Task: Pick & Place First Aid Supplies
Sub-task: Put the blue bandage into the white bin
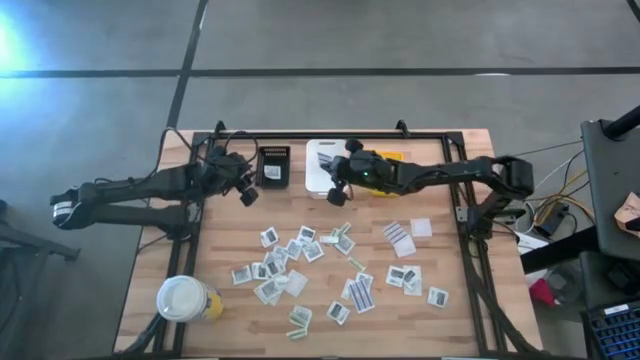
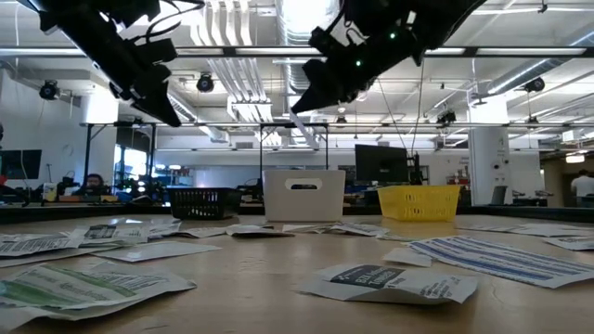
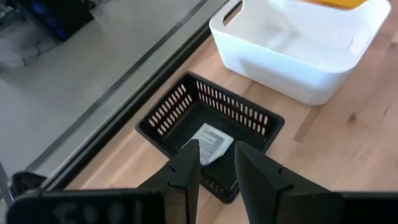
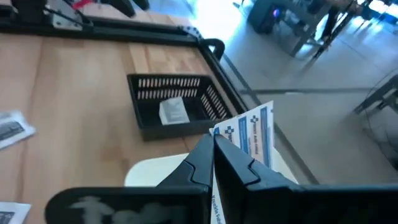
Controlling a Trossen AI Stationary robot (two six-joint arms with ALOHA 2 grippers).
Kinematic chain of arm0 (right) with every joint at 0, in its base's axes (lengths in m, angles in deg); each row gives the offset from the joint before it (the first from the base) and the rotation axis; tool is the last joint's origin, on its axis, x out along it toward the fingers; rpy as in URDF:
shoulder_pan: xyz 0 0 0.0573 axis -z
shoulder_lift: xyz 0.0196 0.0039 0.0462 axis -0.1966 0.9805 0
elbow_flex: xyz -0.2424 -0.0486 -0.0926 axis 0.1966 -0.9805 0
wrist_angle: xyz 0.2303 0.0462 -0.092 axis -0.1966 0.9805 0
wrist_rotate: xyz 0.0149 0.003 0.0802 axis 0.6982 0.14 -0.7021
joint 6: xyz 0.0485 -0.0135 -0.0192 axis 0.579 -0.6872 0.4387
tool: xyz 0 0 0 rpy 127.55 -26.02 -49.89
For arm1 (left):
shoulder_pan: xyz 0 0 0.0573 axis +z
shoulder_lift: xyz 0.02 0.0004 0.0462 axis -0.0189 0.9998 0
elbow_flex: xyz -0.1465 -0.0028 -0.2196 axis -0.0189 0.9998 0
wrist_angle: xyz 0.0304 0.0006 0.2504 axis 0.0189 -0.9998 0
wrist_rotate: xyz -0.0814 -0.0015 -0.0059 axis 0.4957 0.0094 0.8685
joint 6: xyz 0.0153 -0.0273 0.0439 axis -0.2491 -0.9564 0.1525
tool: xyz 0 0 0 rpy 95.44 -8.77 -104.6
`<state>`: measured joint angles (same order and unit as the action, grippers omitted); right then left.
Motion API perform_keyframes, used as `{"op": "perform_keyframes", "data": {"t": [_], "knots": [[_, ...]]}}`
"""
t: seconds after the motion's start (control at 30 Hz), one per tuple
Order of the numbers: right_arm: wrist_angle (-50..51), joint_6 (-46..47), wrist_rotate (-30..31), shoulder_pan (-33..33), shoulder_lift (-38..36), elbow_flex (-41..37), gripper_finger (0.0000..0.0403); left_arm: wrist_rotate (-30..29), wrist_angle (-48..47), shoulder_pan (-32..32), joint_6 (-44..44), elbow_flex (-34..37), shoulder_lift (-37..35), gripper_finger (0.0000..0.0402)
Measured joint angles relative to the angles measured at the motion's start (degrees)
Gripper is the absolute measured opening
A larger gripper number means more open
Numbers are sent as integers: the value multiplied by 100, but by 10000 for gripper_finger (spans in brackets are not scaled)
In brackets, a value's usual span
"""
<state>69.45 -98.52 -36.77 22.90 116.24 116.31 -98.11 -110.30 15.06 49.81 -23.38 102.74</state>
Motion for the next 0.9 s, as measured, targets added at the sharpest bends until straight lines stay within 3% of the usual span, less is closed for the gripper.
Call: {"op": "perform_keyframes", "data": {"t": [0.17, 0.57, 0.9], "knots": [[383, 291, -361, 156, 503, 297, 8, 150, -171, 0, -203, 2, 7, 96], [2202, 804, -538, 212, 1090, 1204, 8, 703, -225, -11, -543, 7, 11, 96], [2292, 818, -518, 222, 1139, 1214, 8, 1136, -255, -18, -583, 9, 13, 96]]}}
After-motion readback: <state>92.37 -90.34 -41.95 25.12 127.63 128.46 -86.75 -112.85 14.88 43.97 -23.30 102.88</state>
